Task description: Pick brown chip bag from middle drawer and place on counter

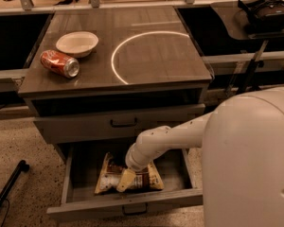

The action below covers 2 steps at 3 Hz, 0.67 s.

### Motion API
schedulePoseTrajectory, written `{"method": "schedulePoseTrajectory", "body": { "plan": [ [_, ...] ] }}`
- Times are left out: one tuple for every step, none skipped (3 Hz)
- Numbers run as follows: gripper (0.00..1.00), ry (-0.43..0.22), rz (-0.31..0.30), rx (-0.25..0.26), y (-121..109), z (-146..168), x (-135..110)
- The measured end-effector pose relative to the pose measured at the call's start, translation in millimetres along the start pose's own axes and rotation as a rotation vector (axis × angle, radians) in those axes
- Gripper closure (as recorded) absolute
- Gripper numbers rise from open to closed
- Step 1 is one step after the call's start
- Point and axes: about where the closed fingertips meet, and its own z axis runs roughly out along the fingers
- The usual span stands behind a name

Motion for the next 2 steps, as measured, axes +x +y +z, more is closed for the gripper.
{"method": "schedulePoseTrajectory", "body": {
  "plan": [
    [0.02, -0.007, -0.002, -0.011, -3.8, 25.8, -0.6],
    [0.25, -0.019, 0.000, -0.027, -3.5, 41.5, -1.2]
  ]
}}
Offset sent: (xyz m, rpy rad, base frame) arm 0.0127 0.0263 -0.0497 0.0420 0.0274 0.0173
